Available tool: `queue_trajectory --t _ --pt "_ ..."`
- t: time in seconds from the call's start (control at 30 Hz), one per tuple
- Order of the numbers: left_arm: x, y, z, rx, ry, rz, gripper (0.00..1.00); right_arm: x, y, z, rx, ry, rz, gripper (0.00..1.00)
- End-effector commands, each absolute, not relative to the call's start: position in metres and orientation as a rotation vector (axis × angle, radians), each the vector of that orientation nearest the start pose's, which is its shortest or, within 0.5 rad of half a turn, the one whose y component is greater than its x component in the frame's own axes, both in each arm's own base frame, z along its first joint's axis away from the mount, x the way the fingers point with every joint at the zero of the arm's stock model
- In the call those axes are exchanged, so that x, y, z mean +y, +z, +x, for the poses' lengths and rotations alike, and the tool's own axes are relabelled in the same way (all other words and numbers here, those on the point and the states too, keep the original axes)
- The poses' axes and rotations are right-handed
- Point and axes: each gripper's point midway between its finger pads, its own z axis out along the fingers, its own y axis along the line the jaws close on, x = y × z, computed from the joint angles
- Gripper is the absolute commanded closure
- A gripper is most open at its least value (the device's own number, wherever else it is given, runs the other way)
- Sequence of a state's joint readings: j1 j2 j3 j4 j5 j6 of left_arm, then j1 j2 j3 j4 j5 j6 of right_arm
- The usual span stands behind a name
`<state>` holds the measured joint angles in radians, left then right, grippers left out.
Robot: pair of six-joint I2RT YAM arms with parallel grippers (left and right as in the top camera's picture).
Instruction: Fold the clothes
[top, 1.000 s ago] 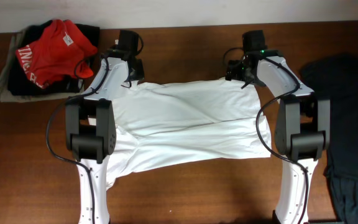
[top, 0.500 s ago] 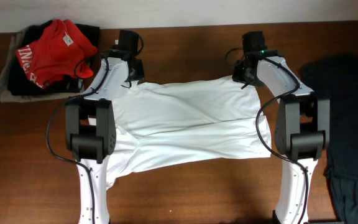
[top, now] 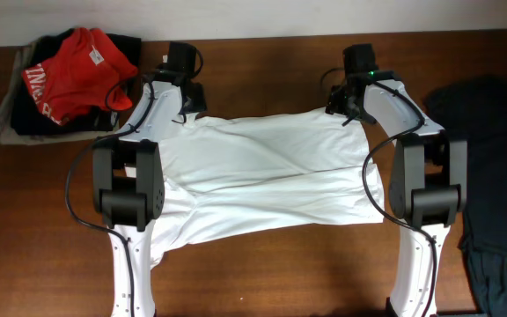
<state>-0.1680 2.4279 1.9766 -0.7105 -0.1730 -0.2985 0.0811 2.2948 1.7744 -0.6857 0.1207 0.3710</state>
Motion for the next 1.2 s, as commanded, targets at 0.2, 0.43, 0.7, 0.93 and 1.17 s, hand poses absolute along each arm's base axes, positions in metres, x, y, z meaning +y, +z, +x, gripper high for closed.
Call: queue_trajectory --t 0.2,0.43,0.7,0.93,1.17 --pt "-0.064 0.008 0.560 2.703 0.113 -0.224 0.29 0.017 -0.019 0.520 2.756 -0.073 0.526 0.22" --pt "-0.064 0.008 0.559 2.704 0.113 -0.224 0.28 0.017 -0.018 0.521 2.751 -0.071 0.529 0.52" --pt "-0.065 0.008 0.559 2.705 0.114 -0.223 0.16 0.016 -0.019 0.518 2.754 -0.074 0.565 0.91" --pt "-0.060 0.016 0.566 2.668 0.136 -0.233 0.31 0.014 -0.019 0.518 2.739 -0.081 0.621 0.95" --pt "-0.059 0.020 0.573 2.632 0.138 -0.240 0.32 0.014 -0.020 0.514 2.753 -0.088 0.622 0.95"
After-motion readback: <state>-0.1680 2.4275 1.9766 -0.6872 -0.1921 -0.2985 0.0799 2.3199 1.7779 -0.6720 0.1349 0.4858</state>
